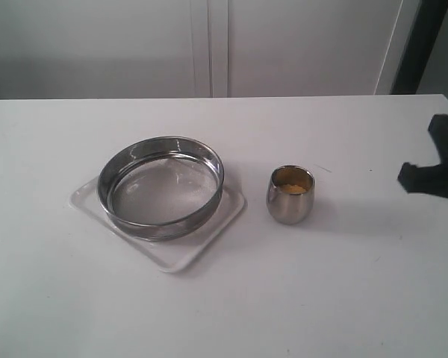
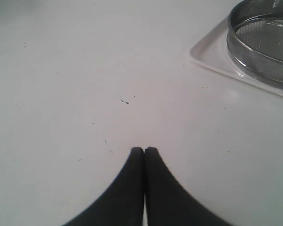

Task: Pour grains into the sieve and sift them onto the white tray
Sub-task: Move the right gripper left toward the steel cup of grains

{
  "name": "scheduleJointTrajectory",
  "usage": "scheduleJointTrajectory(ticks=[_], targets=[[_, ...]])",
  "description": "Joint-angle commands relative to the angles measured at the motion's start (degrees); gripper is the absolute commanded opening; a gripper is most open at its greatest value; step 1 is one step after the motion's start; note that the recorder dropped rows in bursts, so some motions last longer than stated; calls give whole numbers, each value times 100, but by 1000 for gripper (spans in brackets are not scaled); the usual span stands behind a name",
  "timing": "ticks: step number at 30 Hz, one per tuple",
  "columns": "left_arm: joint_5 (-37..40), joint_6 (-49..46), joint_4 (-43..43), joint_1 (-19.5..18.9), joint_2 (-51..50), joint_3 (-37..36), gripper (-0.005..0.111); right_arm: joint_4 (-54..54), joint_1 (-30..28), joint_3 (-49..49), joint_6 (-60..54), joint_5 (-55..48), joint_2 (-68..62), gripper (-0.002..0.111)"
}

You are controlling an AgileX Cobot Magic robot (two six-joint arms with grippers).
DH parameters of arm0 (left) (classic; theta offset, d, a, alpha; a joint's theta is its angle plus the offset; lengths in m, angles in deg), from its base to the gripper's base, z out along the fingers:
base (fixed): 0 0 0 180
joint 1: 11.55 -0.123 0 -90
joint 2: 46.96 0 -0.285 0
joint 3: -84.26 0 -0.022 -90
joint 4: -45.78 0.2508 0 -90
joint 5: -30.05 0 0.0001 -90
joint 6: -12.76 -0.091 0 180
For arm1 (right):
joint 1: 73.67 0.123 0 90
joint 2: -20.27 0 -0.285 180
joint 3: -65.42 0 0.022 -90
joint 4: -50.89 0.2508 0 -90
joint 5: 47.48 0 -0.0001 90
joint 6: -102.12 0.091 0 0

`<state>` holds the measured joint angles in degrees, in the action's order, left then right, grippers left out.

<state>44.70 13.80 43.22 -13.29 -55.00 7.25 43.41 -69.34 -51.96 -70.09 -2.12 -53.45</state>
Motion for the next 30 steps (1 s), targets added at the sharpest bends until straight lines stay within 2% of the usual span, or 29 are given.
scheduleJointTrajectory(ticks=[1,3,7,11,18,27,30], targets=[[1,19,-36,16,26,-21,0,-78,14,183,-125,1894,-1663,0],[1,19,-36,16,26,-21,0,-222,14,183,-292,2460,-2324,0],[1,19,-36,16,26,-21,0,-458,14,112,-468,2460,-3562,0],[1,19,-36,16,26,-21,0,-839,14,-102,-779,2460,-4271,0],[1,19,-36,16,26,-21,0,-1248,14,-536,-779,2460,-4589,0],[1,19,-36,16,26,-21,0,-1610,24,-599,-779,2460,-4589,0],[1,19,-36,16,26,-21,0,-1683,25,-599,-779,2460,-4578,6]])
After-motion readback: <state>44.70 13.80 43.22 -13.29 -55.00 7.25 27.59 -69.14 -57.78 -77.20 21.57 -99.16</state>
